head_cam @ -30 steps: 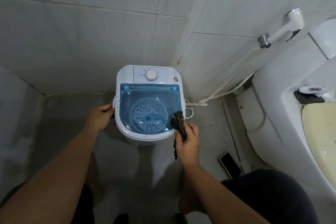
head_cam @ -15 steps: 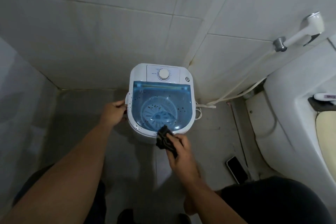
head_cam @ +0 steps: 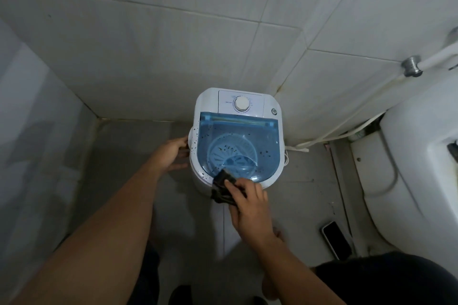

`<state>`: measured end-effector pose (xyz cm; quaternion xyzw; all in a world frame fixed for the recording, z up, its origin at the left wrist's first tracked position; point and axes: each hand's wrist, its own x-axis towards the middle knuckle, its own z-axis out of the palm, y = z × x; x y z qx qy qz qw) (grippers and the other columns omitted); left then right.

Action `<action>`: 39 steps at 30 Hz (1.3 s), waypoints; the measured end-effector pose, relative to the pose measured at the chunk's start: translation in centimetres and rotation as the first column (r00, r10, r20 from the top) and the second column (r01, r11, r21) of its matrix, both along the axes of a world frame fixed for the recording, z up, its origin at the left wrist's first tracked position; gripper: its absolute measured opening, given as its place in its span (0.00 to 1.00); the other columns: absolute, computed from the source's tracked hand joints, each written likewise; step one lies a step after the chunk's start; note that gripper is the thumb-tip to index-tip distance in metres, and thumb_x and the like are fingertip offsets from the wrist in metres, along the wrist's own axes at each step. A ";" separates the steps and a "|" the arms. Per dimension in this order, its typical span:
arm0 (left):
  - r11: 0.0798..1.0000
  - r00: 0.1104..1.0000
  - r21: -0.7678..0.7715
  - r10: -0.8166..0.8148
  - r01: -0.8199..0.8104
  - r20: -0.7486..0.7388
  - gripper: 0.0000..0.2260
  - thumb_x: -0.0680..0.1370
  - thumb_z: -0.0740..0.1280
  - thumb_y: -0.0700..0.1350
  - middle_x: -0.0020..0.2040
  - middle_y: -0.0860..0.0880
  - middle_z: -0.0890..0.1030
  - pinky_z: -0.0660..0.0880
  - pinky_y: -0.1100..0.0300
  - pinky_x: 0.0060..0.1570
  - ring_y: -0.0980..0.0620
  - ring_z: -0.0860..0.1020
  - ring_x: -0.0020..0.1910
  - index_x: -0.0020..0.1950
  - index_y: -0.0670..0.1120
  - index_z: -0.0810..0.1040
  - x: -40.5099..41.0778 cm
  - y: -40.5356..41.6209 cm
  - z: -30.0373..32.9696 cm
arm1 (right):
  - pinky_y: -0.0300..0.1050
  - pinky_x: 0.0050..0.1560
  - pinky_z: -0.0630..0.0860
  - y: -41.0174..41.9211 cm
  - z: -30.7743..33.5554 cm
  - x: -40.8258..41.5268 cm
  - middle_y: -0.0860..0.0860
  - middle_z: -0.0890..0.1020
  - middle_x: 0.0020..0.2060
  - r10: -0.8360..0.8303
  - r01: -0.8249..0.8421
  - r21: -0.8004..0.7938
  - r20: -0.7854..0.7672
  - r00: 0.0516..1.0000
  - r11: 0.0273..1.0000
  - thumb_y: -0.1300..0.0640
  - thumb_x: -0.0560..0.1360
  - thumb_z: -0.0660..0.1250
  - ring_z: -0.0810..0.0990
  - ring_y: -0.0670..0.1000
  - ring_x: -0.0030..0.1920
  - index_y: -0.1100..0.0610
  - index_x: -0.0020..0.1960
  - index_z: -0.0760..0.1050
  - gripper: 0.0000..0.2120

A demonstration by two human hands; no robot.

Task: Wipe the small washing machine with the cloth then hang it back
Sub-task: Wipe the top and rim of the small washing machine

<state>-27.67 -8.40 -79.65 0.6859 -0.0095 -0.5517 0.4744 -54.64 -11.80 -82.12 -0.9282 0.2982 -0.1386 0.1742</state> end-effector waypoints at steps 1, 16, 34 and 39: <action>1.000 1.000 0.002 0.006 -0.006 -0.008 0.13 0.81 0.58 0.43 0.50 0.52 0.84 0.79 0.54 0.46 0.55 0.81 0.50 0.53 0.54 0.82 0.1 0.1 0.1 | 0.55 0.48 0.76 0.1 0.3 1.0 0.55 0.78 0.58 0.059 -0.059 -0.010 -0.019 0.998 0.998 0.58 0.70 0.73 0.77 0.59 0.52 0.52 0.68 0.77 0.26; 1.000 0.994 -0.023 0.005 -0.008 -0.110 0.16 0.79 0.56 0.50 0.58 0.49 0.84 0.71 0.43 0.68 0.50 0.79 0.61 0.56 0.53 0.82 1.1 1.0 0.2 | 0.52 0.46 0.77 0.4 0.4 2.6 0.50 0.75 0.58 0.280 -0.297 -0.077 -0.177 0.943 0.952 0.54 0.68 0.74 0.80 0.57 0.53 0.50 0.68 0.76 0.28; 0.992 0.959 -0.085 0.065 -0.092 -0.276 0.45 0.68 0.50 0.81 0.62 0.46 0.84 0.69 0.44 0.67 0.46 0.78 0.64 0.64 0.49 0.82 2.0 2.0 -0.4 | 0.55 0.49 0.75 -7.8 4.4 13.8 0.57 0.80 0.58 0.387 -0.440 -0.231 -0.242 0.890 0.868 0.59 0.70 0.74 0.79 0.62 0.54 0.53 0.68 0.78 0.26; 0.987 0.941 -0.068 0.116 -0.145 -0.318 0.56 0.61 0.48 0.85 0.70 0.46 0.78 0.64 0.39 0.71 0.49 0.76 0.66 0.74 0.47 0.73 2.0 2.4 -0.5 | 0.60 0.56 0.74 -13.1 6.3 21.5 0.56 0.75 0.65 0.087 -0.165 -0.204 -0.341 0.936 0.965 0.59 0.76 0.68 0.73 0.62 0.61 0.53 0.71 0.74 0.23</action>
